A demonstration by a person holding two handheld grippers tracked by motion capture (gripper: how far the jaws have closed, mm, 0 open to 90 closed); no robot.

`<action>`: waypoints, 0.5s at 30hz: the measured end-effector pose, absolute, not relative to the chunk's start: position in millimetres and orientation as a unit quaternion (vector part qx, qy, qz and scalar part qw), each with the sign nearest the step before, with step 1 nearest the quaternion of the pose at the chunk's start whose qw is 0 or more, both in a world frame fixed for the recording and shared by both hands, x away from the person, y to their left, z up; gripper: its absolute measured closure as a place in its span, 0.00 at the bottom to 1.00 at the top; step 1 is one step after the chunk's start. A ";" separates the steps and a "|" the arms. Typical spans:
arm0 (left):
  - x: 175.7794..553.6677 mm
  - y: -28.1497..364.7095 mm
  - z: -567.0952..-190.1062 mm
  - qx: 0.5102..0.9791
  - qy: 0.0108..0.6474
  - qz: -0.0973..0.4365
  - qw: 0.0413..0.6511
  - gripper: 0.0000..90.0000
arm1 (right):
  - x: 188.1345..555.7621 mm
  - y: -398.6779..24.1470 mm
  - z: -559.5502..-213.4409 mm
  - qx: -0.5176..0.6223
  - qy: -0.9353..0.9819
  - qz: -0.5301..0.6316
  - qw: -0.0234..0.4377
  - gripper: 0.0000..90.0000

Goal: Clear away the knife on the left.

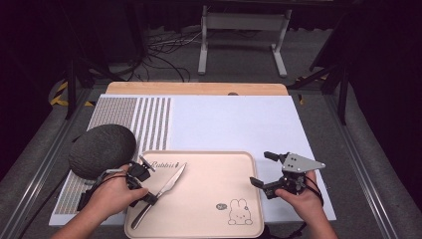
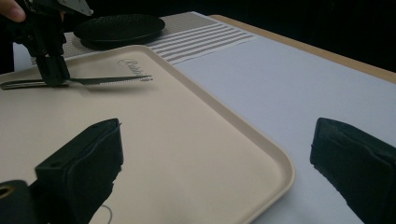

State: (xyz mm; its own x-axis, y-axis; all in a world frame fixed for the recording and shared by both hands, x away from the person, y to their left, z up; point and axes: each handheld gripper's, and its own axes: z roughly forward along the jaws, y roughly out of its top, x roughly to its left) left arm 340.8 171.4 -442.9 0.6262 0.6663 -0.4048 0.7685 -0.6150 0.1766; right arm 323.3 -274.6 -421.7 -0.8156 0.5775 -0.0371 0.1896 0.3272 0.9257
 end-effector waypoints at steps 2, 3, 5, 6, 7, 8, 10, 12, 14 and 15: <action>341.4 171.7 -443.3 0.886 0.405 -0.148 0.168 0.89 | 323.3 -274.2 -422.0 0.241 0.795 0.527 0.182 0.04; 341.9 172.0 -443.5 0.888 0.404 -0.142 0.166 0.89 | 323.4 -274.2 -422.1 0.239 0.795 0.526 0.182 0.04; 341.0 171.2 -443.2 0.888 0.406 -0.139 0.165 0.89 | 323.3 -273.9 -422.1 0.239 0.795 0.527 0.181 0.04; 340.5 170.6 -442.4 0.892 0.402 -0.128 0.162 0.89 | 323.3 -273.8 -422.2 0.239 0.795 0.527 0.181 0.04; 339.4 169.8 -442.1 0.892 0.403 -0.121 0.163 0.88 | 323.5 -273.9 -422.4 0.240 0.796 0.526 0.182 0.04; 338.9 169.4 -441.3 0.893 0.404 -0.113 0.162 0.88 | 323.6 -274.1 -422.7 0.241 0.796 0.525 0.181 0.04; 338.2 169.0 -440.2 0.896 0.400 -0.100 0.163 0.84 | 323.9 -274.2 -423.4 0.242 0.796 0.524 0.181 0.04; 337.2 168.9 -438.3 0.897 0.397 -0.098 0.169 0.79 | 323.9 -274.1 -423.6 0.241 0.797 0.524 0.181 0.04; 336.7 169.1 -436.0 0.900 0.387 -0.086 0.182 0.70 | 323.7 -274.0 -423.4 0.241 0.797 0.524 0.181 0.04; 335.4 168.7 -435.2 0.900 0.382 -0.071 0.200 0.63 | 323.7 -274.1 -423.4 0.241 0.797 0.524 0.181 0.04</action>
State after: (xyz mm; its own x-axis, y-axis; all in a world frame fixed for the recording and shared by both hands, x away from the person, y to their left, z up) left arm 335.4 168.7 -435.2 0.6982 0.6586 -0.2806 0.7155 -0.6287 0.3047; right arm 323.7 -274.1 -423.4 -0.8187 0.5731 -0.0363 0.1933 0.3346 0.9223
